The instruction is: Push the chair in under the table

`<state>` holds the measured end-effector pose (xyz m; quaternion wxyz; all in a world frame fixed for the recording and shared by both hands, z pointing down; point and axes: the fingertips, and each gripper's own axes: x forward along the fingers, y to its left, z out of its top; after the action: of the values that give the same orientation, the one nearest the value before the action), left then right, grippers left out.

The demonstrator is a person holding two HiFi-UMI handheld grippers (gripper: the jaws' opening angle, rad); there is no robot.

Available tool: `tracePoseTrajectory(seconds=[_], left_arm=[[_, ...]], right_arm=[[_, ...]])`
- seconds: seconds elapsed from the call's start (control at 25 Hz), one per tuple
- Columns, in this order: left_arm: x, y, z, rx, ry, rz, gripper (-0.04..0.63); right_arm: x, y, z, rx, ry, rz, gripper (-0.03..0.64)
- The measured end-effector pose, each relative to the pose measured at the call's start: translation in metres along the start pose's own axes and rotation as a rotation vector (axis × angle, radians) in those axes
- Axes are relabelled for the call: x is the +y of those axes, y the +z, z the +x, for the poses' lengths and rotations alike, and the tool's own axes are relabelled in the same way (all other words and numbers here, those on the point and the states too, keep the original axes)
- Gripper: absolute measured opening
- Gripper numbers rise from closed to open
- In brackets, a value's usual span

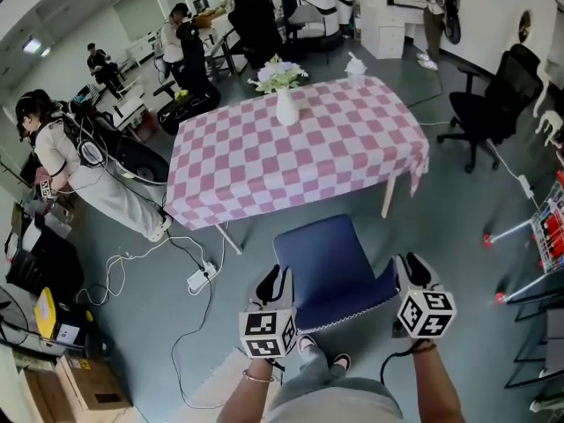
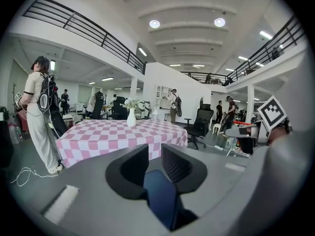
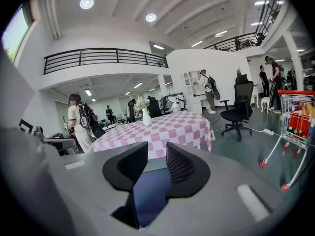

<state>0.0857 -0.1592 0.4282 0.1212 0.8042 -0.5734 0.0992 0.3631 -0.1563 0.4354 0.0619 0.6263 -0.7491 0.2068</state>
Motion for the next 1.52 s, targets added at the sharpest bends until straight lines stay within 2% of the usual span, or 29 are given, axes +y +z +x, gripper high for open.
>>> tracePoseTrajectory(seconds=[0.16, 0.4, 0.64, 0.84, 1.0, 1.16, 1.36, 1.52], left_arm=[[-0.002, -0.004, -0.007, 0.018, -0.017, 0.018, 0.080], [-0.024, -0.030, -0.008, 0.161, -0.155, 0.081, 0.081], [-0.057, -0.065, -0.017, 0.298, -0.311, 0.203, 0.083], [-0.091, -0.105, -0.027, 0.409, -0.444, 0.357, 0.095], [-0.111, -0.126, -0.035, 0.478, -0.534, 0.422, 0.100], [-0.116, -0.144, -0.039, 0.541, -0.578, 0.513, 0.103], [-0.114, -0.160, -0.040, 0.600, -0.575, 0.625, 0.112], [-0.114, -0.162, -0.041, 0.587, -0.552, 0.685, 0.117]], right_arm=[[0.011, -0.009, 0.005, 0.055, 0.090, -0.053, 0.106], [0.034, -0.027, 0.009, 0.162, 0.332, -0.213, 0.107], [0.049, -0.061, -0.002, 0.313, 0.556, -0.499, 0.107], [0.051, -0.089, -0.012, 0.437, 0.700, -0.644, 0.107], [0.048, -0.107, -0.020, 0.525, 0.772, -0.760, 0.107], [0.040, -0.124, -0.025, 0.619, 0.820, -0.915, 0.107], [0.027, -0.142, -0.028, 0.708, 0.833, -1.142, 0.107], [0.022, -0.151, -0.024, 0.748, 0.822, -1.291, 0.107]])
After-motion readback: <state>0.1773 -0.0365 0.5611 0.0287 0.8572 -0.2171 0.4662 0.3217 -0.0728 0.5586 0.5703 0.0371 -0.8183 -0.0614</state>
